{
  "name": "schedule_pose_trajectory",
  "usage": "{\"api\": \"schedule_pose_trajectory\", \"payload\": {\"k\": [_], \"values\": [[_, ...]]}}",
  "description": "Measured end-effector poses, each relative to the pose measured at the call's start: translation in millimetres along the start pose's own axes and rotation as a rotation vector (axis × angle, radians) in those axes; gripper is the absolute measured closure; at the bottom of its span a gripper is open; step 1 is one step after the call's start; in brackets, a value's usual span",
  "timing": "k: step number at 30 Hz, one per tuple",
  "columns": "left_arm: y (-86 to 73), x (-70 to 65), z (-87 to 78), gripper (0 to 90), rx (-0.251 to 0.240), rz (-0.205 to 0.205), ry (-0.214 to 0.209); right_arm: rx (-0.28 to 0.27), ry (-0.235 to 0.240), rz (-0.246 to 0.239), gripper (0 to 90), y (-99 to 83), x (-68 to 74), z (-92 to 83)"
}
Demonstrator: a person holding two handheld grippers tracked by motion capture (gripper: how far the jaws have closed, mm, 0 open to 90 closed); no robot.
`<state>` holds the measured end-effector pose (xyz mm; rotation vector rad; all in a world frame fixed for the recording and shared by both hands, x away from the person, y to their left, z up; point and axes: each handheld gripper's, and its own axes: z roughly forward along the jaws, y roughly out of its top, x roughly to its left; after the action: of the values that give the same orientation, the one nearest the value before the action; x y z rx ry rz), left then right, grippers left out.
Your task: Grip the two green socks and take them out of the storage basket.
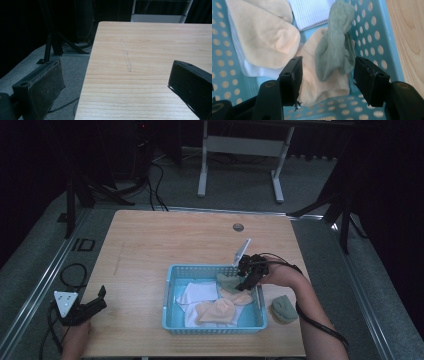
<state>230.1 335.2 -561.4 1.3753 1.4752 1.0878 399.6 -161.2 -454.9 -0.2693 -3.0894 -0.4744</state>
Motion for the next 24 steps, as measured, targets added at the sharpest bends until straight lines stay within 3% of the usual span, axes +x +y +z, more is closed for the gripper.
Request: {"api": "schedule_pose_trajectory", "payload": {"k": [10,13,17,22,24], "values": [[0.0,0.3,-0.1,0.5,0.0,-0.002,-0.002,0.027,0.008,-0.024,45.1,16.7,-2.2,17.8],[0.1,0.2,0.1,0.5,0.001,-0.002,-0.001,0.05,-0.012,-0.031,53.9,18.4,-3.3,23.0],[0.1,0.0,0.2,0.5,0.002,-0.002,0.001,0.075,-0.043,-0.033,79.4,20.8,-2.6,23.4],[0.1,0.0,0.2,0.5,0.001,-0.002,0.001,0.057,-0.024,-0.05,83.8,24.0,3.0,13.3],[0.0,0.1,0.0,0.5,0.0,-0.001,0.0,0.042,-0.031,-0.063,84.3,27.5,8.8,1.1]]}}
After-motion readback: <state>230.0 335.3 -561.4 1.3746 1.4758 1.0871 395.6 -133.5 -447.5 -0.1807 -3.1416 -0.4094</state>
